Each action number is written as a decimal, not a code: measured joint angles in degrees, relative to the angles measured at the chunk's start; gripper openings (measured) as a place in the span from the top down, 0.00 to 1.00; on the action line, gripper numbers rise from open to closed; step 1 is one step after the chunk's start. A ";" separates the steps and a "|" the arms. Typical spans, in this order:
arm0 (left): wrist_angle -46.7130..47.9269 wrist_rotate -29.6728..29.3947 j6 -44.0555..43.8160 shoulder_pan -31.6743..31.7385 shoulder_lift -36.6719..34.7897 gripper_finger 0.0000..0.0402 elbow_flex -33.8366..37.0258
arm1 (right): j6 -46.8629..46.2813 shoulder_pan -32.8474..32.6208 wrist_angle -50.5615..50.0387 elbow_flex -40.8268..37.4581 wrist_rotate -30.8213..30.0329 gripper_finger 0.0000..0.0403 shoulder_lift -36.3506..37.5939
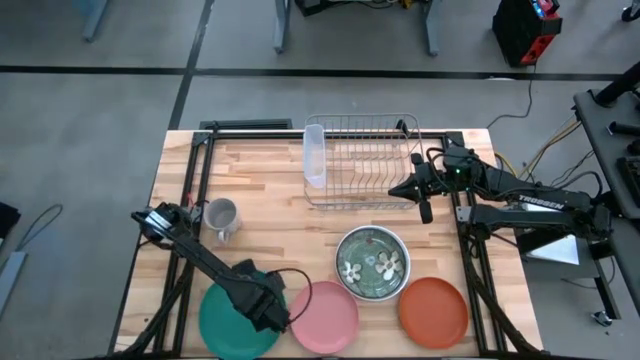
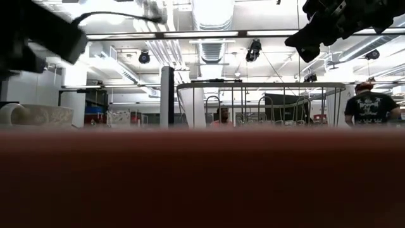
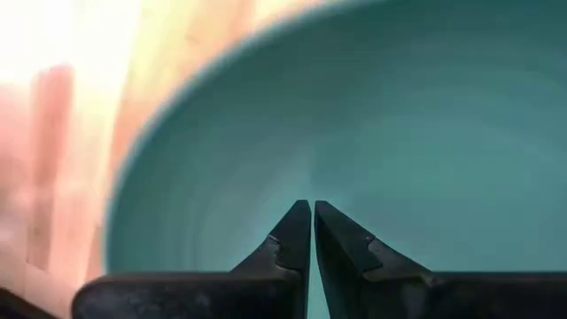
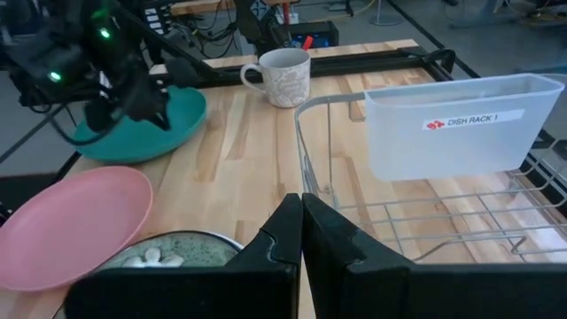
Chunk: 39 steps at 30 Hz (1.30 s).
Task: Sort dishes
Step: Put the green plate in the dish rack
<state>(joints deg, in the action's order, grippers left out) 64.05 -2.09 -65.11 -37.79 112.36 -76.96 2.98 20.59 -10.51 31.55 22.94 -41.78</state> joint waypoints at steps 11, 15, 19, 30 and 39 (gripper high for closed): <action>-2.85 -15.04 -7.62 4.64 -0.14 0.98 6.69 | 0.72 -0.01 -0.02 -0.31 -0.02 1.00 0.00; -1.06 -20.87 -9.74 8.11 -0.52 0.98 4.71 | 0.70 -0.01 -0.03 -0.82 -0.04 1.00 0.00; 3.92 -18.40 -5.03 8.82 -1.83 0.98 -1.13 | 0.70 -0.01 0.01 -1.39 -0.04 1.00 0.02; 11.40 -24.11 -40.31 -0.45 -18.21 0.98 -10.97 | 0.68 0.03 -0.03 -4.07 -0.07 1.00 0.00; 9.29 -19.25 -62.08 -9.60 -20.31 0.94 1.06 | 1.60 0.03 0.03 -4.07 -0.04 1.00 0.00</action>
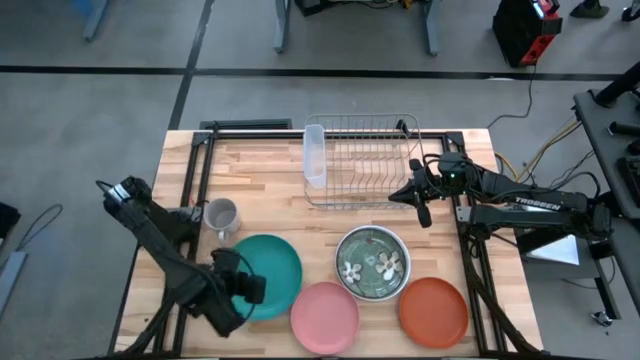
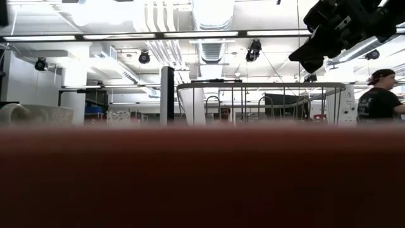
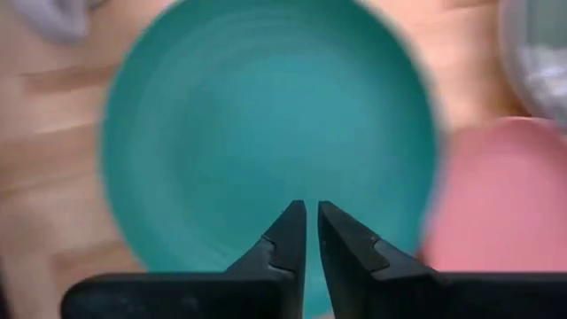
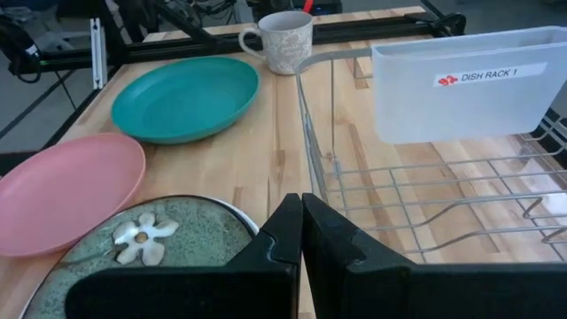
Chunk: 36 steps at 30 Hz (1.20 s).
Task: Sort dishes
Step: Put the green plate in the dish rack
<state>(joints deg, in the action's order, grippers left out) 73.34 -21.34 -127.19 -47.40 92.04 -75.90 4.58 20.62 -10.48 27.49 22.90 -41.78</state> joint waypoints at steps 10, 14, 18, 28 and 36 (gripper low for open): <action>4.58 16.50 -1.43 -0.96 0.90 0.80 4.47 | -1.49 -0.02 0.00 0.00 0.03 1.00 0.00; 4.74 16.43 -1.42 -0.90 0.82 0.74 6.92 | -2.12 -0.02 0.00 0.00 0.04 1.00 0.00; 3.43 17.53 -1.50 -0.94 0.66 0.70 10.50 | -2.63 -0.02 0.03 0.00 0.04 1.00 0.00; -5.28 17.85 -1.72 -0.94 -1.01 0.67 19.90 | -3.48 -0.02 0.03 0.00 0.07 1.00 0.00; -14.66 17.86 -1.76 -0.92 -1.26 0.67 26.92 | -3.80 -0.03 0.03 0.00 0.07 1.00 0.00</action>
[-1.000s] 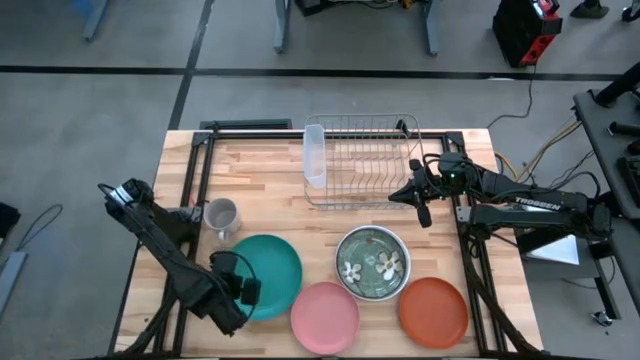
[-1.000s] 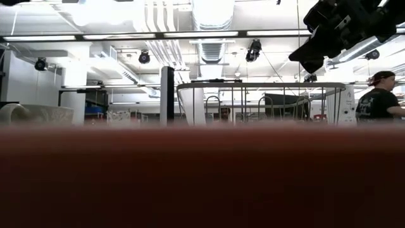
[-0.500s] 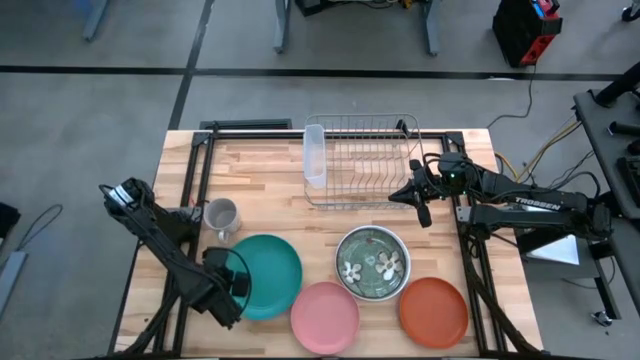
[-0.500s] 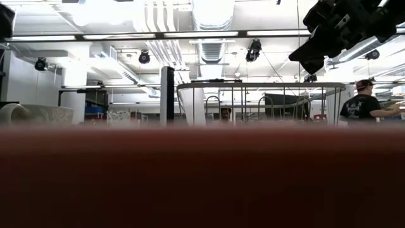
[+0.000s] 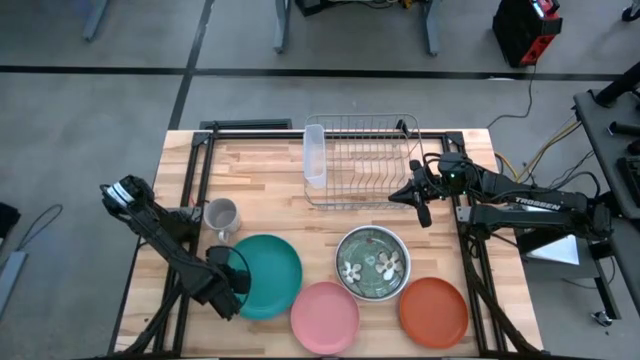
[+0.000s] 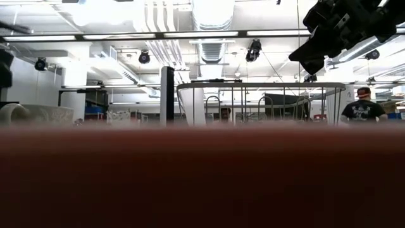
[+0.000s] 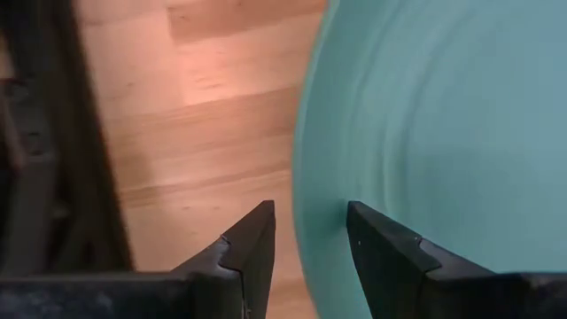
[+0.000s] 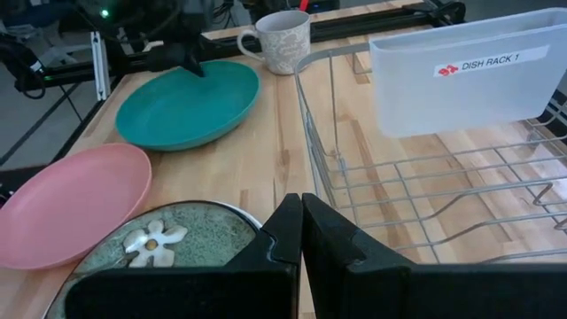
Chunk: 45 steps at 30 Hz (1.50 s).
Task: Sort dishes
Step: Put the green plate in the dish rack
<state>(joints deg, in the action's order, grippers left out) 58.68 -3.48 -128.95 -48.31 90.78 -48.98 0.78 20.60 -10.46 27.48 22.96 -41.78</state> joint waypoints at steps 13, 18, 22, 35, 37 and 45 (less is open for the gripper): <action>-8.43 -3.72 1.49 0.00 -0.20 0.70 4.31 | -2.31 -6.89 12.27 -3.43 5.59 1.00 -9.20; -7.70 -4.16 2.04 0.07 -0.17 0.84 3.86 | -2.39 -7.36 15.63 -3.43 5.55 1.00 -13.41; -7.62 -4.89 2.30 0.37 -0.34 0.97 3.51 | -2.38 -7.36 15.75 -3.43 5.54 1.00 -14.64; 25.65 -2.69 5.18 0.52 -5.06 1.00 -17.67 | -2.34 -7.34 15.63 -3.43 5.53 1.00 -11.41; 31.68 -4.67 4.82 0.52 -5.33 1.00 -22.75 | -2.34 -7.36 15.61 -3.43 5.53 1.00 -11.15; 31.25 -21.84 5.96 1.72 -6.38 1.00 -29.11 | -2.42 -7.45 15.96 -3.43 5.53 1.00 -11.19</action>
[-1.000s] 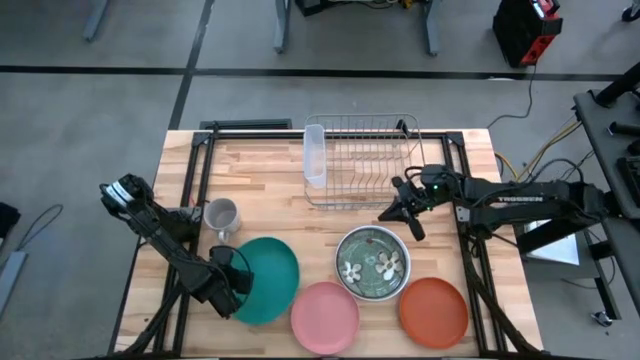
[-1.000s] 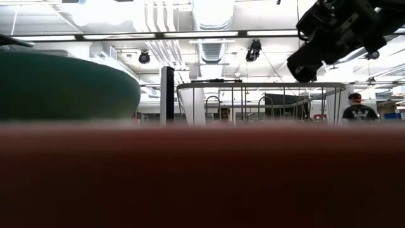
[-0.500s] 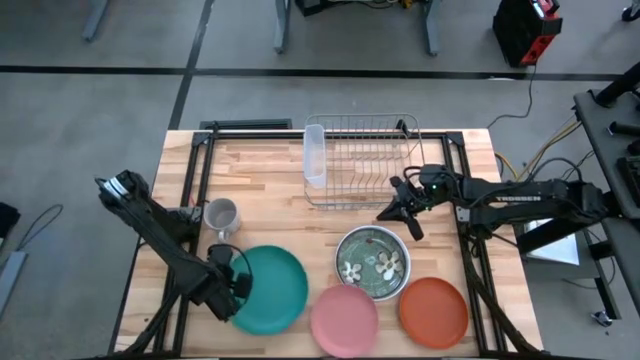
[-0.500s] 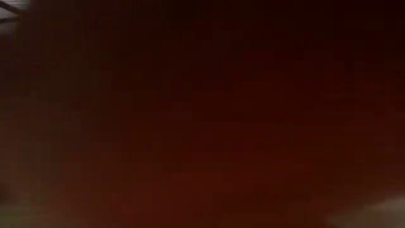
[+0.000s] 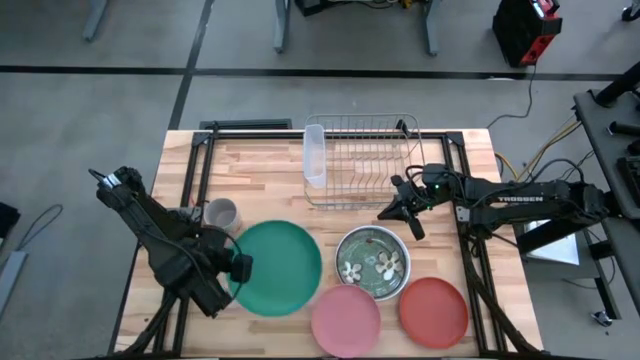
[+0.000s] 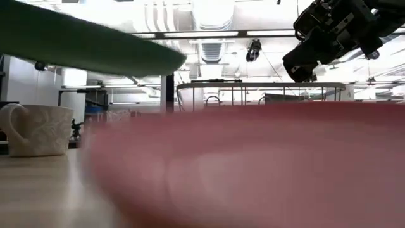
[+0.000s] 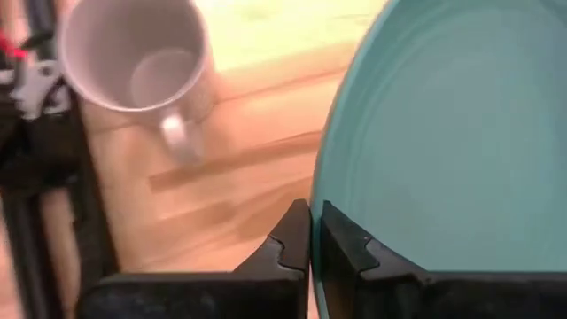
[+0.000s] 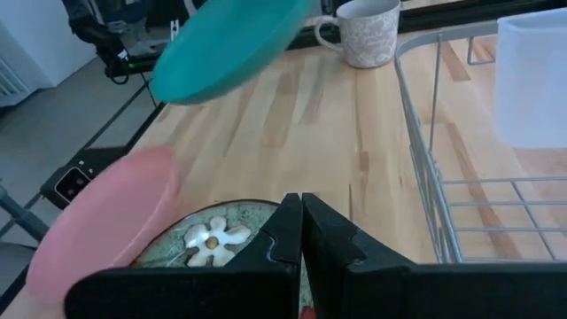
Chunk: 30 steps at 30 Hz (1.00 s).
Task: Sort dishes
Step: Put the green plate in the dish rack
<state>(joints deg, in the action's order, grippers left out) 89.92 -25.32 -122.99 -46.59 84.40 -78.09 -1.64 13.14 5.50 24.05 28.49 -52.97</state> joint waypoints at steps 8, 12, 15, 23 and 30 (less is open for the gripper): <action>0.22 -16.07 3.48 2.92 0.36 1.00 -2.85 | -12.09 -0.26 8.70 0.00 0.90 0.97 -0.02; 0.14 -20.77 8.66 7.19 2.17 1.00 -3.64 | -22.79 -0.28 16.88 0.02 1.64 0.87 0.02; 0.13 -25.32 14.00 10.51 4.15 1.00 -4.74 | -27.69 -0.28 19.01 0.04 1.57 0.76 0.02; 0.12 -34.32 29.40 18.32 10.84 1.00 -12.17 | -28.71 -0.87 21.72 0.04 -2.06 0.48 -1.16; 0.64 -40.12 39.97 23.36 17.70 1.00 -21.13 | -22.08 -0.88 23.07 0.04 -3.71 0.38 -1.07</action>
<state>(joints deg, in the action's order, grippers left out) 90.57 -65.44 -83.02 -23.23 102.09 -99.22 -23.72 12.26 28.58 24.10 24.78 -54.04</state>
